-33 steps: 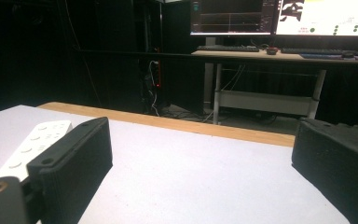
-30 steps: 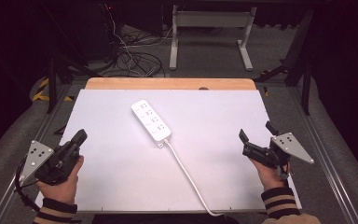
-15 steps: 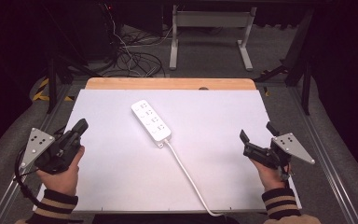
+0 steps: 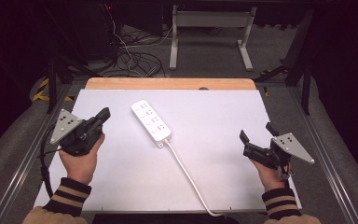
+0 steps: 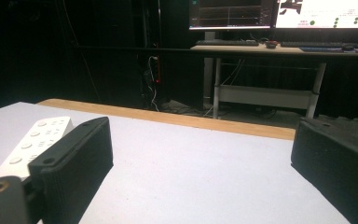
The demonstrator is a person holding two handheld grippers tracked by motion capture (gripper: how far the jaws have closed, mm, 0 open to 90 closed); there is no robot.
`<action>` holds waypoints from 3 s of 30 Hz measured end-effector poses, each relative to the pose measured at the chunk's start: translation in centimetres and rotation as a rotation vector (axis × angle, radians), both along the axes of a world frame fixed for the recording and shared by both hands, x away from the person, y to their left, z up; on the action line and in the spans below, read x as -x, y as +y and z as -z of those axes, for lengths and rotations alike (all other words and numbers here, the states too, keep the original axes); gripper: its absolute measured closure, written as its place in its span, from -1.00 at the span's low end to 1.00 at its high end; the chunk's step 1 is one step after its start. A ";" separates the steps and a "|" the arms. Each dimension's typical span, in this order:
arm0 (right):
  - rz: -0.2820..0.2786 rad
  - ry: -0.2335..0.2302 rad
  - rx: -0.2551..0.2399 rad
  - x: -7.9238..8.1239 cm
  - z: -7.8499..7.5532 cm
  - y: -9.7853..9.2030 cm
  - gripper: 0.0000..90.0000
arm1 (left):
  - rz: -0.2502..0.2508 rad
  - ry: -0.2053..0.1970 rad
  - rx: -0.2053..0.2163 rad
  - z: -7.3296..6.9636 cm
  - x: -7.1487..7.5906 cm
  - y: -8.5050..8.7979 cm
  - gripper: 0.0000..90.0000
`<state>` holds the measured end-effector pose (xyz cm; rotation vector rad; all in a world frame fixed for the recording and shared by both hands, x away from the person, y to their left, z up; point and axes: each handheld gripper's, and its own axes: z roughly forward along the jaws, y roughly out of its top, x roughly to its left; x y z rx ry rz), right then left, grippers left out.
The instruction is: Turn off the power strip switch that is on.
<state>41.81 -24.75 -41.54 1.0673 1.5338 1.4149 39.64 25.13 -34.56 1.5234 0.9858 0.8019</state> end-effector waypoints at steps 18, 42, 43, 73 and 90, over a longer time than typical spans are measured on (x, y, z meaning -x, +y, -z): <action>-0.013 -0.001 0.000 0.0 0.0 0.0 -0.86 | 0.119 0.211 -0.196 1.0 -6.5 -9.1 1.00; -0.035 0.015 0.009 0.0 0.0 0.2 -0.84 | 0.038 0.593 -0.357 9.7 -12.3 -11.1 1.00; -0.035 0.014 0.010 0.0 0.0 0.3 -0.84 | 0.038 0.593 -0.357 9.7 -12.3 -11.1 1.00; -0.031 0.009 0.011 0.3 -0.2 0.4 -0.83 | 0.005 0.536 -0.364 11.3 -11.9 -11.5 1.00; -0.026 0.017 0.015 0.3 -0.2 0.4 -0.83 | 0.003 0.528 -0.373 11.3 -11.7 -11.6 1.00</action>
